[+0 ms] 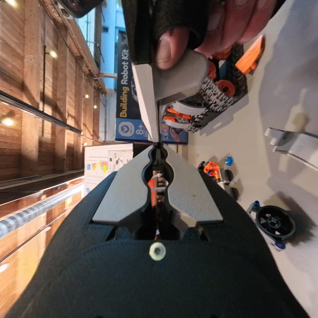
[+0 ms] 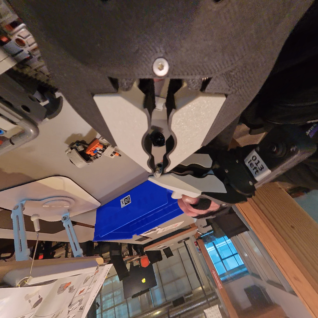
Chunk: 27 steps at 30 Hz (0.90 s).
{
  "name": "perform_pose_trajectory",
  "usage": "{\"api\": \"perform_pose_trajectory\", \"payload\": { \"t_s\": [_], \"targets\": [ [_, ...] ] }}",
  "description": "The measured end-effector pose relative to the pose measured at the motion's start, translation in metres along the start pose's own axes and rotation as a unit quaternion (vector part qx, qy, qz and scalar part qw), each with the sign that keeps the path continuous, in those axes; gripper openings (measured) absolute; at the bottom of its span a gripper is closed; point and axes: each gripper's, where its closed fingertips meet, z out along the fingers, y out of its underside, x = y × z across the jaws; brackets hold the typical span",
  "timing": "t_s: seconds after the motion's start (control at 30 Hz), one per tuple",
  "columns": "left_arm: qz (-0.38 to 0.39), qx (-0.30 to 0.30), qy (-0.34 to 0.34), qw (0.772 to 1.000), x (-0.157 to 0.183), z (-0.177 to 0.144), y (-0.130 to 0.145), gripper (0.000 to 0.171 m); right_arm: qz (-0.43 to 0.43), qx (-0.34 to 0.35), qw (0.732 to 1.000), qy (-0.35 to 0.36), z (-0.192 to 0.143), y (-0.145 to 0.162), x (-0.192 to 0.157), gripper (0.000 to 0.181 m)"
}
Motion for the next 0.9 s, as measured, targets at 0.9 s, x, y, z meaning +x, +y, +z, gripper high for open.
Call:
{"api": "perform_pose_trajectory", "payload": {
  "t_s": [0.9],
  "targets": [
    [-0.085, 0.062, 0.477, 0.873, 0.136, -0.053, -0.004, 0.02, -0.07, -0.045, 0.995, 0.048, -0.01, 0.003, 0.012, 0.005]
  ]
}}
